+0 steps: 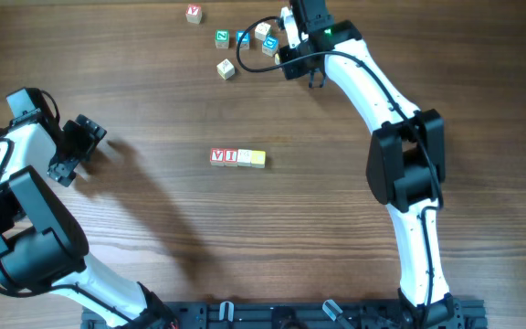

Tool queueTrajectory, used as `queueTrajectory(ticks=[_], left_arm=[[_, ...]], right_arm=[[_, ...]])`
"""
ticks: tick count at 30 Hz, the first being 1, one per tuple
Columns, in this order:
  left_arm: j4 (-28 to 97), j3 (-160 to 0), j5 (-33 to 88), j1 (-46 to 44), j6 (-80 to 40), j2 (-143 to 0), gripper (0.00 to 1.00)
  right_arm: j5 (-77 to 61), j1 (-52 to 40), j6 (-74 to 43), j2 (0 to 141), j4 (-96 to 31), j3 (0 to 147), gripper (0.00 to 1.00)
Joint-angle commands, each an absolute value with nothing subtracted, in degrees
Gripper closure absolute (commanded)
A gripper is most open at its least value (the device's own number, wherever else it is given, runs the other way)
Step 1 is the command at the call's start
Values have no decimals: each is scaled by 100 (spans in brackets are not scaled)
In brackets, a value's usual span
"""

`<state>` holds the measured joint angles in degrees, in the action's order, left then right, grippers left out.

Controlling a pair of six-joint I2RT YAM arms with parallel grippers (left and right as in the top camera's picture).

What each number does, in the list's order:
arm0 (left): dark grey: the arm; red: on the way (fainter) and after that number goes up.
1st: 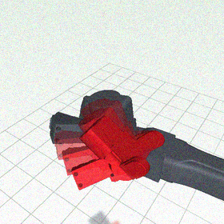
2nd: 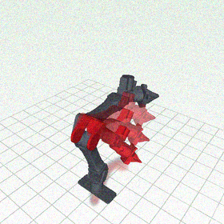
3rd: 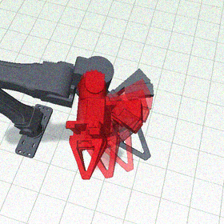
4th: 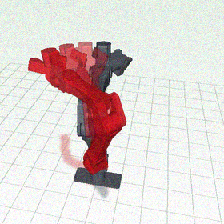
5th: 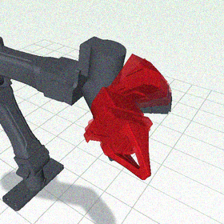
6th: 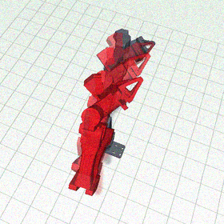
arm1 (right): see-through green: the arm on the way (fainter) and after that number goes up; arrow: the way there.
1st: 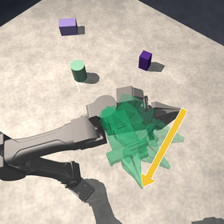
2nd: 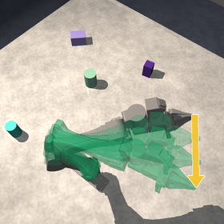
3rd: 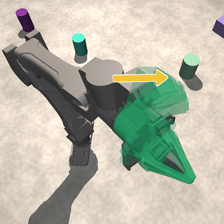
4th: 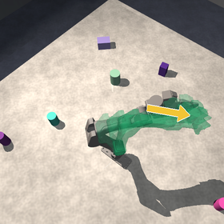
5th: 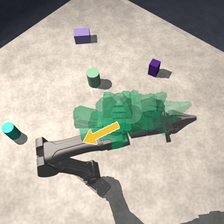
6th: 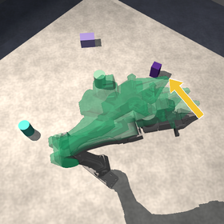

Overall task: Form a horizontal line
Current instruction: 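Grasp the white picture block in the cluster with the right gripper, then carry the white block and set it right of the 'C' block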

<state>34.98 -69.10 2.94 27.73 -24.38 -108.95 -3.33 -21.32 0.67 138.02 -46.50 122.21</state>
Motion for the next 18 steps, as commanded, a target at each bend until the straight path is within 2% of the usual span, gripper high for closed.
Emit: queueTrajectory(ticks=[1, 7, 11, 18], left_arm=[[3496, -6901, 318, 2788, -2491, -10962, 0], [3496, -6901, 318, 2788, -2491, -10962, 0], [3496, -6901, 318, 2788, -2491, -10962, 0], [3496, -6901, 318, 2788, -2491, -10962, 0]], right_arm=[[-480, -2268, -169, 13627, -5153, 12234, 75], [-504, -2377, -961, 13627, -6296, 12234, 78], [-996, -2383, -1201, 13629, -6838, 12234, 71], [-996, -2515, -1717, 13629, -7824, 12232, 72]])
